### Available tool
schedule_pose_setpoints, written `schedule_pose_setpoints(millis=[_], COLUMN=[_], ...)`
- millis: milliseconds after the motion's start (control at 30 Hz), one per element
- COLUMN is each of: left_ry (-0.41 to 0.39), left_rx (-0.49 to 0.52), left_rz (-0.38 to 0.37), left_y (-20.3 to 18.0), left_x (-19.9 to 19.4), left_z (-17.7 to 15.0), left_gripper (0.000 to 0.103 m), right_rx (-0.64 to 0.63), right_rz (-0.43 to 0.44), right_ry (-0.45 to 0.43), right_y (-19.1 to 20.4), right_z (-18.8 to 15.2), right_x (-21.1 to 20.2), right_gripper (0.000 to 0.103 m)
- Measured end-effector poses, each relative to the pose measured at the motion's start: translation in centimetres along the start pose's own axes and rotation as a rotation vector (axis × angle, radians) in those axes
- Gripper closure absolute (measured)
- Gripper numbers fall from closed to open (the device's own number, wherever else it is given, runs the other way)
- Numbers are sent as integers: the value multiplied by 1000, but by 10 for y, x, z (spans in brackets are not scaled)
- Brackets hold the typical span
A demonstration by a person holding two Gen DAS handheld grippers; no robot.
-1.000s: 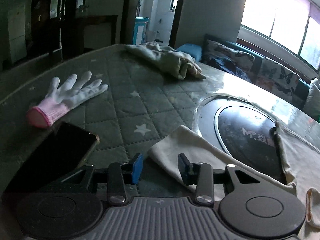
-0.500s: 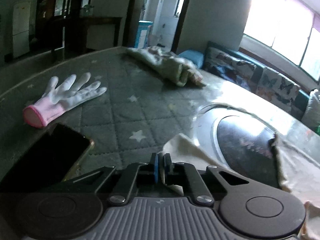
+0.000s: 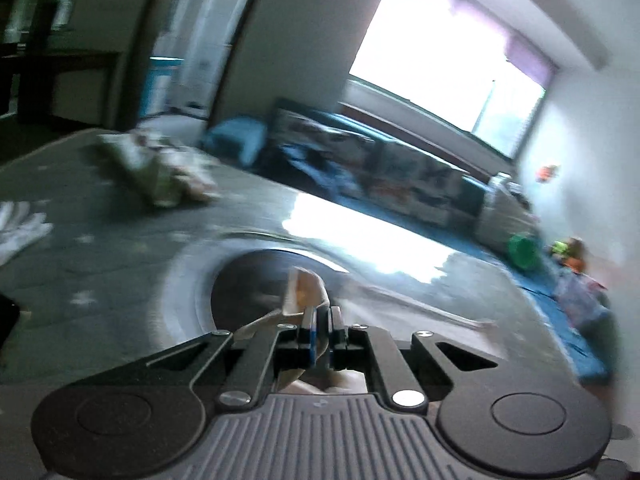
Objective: Fold clothes
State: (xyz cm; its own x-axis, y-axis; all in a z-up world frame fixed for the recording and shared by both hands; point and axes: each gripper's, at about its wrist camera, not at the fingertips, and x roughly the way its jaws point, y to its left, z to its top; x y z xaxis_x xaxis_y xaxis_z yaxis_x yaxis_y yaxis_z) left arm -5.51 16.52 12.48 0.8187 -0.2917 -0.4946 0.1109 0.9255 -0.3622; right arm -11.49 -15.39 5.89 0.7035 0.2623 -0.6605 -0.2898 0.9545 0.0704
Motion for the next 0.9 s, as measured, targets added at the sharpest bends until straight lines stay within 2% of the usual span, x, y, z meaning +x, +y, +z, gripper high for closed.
schedule_pose_setpoints(millis=[167,400,467,567,633,733,800,900], left_ry=[41,134,161,222,245,251,238,209], left_rx=[64,124,173,185,200,231,241,270], left_rz=[-166,-304,-309,-330,-340,-340,-320,-228], left_y=[-58,-111,-122,-127,-124,-115,-101,-74], left_x=[6,26,35,44,44,41,33,26], left_z=[-12,-44,-56,-72,-79,-84,-82,-78], left_gripper=[97,97,97,95,88,84,81,78], right_rx=[34,85,95,106,112,116,111,97], right_rz=[-23,-64,-76,-91,-95,-89,-67,-23], right_ry=[-21,-40,-41,-35,-33,-33,-30,-13], right_y=[-14,-33,-38,-42,-43,-41,-38,-30], right_z=[-2,-7,-8,-9,-9,-8,-5,-3], right_x=[-9,-21,-23,-21,-21,-21,-20,-14], right_gripper=[51,51,51,51,51,51,51,51])
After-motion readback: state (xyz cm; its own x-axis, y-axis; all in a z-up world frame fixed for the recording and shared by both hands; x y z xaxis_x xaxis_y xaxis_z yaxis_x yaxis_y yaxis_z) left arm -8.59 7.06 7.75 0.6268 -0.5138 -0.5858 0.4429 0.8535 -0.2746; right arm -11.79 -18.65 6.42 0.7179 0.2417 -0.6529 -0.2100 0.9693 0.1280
